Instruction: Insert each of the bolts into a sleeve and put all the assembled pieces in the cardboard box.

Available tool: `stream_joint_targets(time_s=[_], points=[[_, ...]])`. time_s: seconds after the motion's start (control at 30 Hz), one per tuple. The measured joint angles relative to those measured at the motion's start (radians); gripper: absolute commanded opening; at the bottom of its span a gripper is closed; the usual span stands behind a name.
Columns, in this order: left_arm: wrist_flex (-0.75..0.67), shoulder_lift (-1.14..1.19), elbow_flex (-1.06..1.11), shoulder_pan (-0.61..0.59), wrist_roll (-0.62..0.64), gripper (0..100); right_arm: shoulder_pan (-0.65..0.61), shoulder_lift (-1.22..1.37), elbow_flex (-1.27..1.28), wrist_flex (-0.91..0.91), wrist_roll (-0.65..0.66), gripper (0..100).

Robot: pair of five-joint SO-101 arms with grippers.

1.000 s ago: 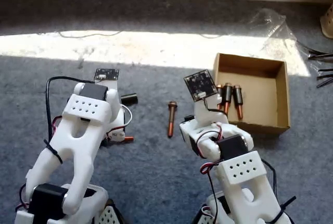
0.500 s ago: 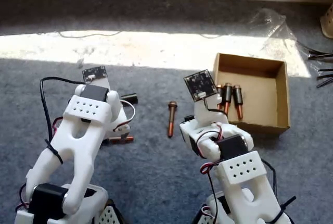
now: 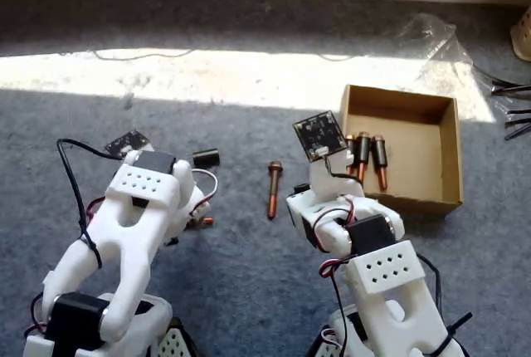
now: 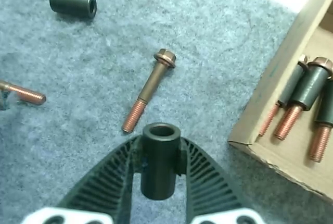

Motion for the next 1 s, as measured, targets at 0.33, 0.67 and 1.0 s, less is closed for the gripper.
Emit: stream_joint_targets(time_s=[0.33,0.67,1.0], points=[[-0.141,0.000,0.048,-0.114,0.075,17,0.000,0.000,0.000,0.000,0.000,0.5],[-0.143,0.000,0.055,-0.123,0.094,17,0.000,0.000,0.000,0.000,0.000,0.5],[-0.250,0.000,0.132,-0.123,0.094,17,0.000,0.000,0.000,0.000,0.000,0.5]])
